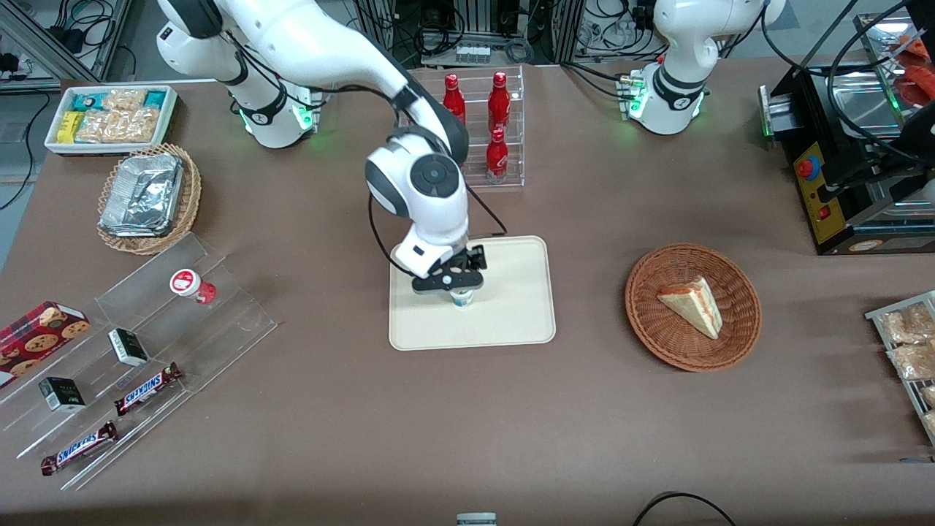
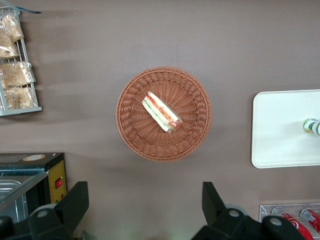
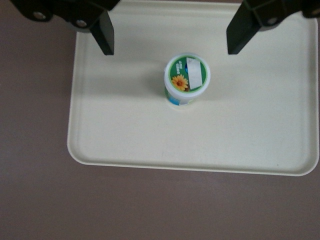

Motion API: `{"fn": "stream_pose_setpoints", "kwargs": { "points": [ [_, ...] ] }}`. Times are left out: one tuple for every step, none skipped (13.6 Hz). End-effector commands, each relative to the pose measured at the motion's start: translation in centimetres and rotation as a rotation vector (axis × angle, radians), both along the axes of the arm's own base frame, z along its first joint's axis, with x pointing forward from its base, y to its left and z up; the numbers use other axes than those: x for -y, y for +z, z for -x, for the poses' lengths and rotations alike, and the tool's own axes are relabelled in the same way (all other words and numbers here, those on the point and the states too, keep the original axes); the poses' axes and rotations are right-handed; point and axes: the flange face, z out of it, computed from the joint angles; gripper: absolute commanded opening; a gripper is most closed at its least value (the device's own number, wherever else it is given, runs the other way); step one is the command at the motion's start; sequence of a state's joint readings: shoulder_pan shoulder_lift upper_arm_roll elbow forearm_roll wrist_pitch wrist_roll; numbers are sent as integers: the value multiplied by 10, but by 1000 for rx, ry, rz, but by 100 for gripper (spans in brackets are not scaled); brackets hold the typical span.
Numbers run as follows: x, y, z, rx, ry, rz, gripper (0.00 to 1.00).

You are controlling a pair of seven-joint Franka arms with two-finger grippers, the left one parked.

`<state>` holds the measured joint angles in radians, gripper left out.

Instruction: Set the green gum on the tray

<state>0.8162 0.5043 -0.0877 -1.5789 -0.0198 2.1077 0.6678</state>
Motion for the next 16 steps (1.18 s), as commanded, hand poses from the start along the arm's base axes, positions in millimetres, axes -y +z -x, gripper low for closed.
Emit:
{"fn": "stream_pose_setpoints", "kwargs": {
  "points": [
    [37,49,-4,-56,33,24,100],
    [49,59,-5,-78,53,31,100],
    [62,68,-10,-88,78,35,100],
    [75,75,-15,-104,88,42,100],
    [88,82,-18,-117,97,48,100],
    [104,89,-24,-131,99,52,100],
    [127,97,-33,-145,111,51,100],
    [149,105,-39,-157,143,50,100],
    [182,112,-47,-165,162,43,100],
    [211,116,-53,-169,158,36,100],
    [244,120,-60,-168,124,26,100],
    [274,125,-65,-164,76,14,100],
    [302,129,-70,-159,30,7,100],
    [332,131,-74,-161,-20,1,100],
    [360,134,-74,-160,-66,-5,100],
    [381,138,-73,-157,-98,-9,100]
  ]
}}
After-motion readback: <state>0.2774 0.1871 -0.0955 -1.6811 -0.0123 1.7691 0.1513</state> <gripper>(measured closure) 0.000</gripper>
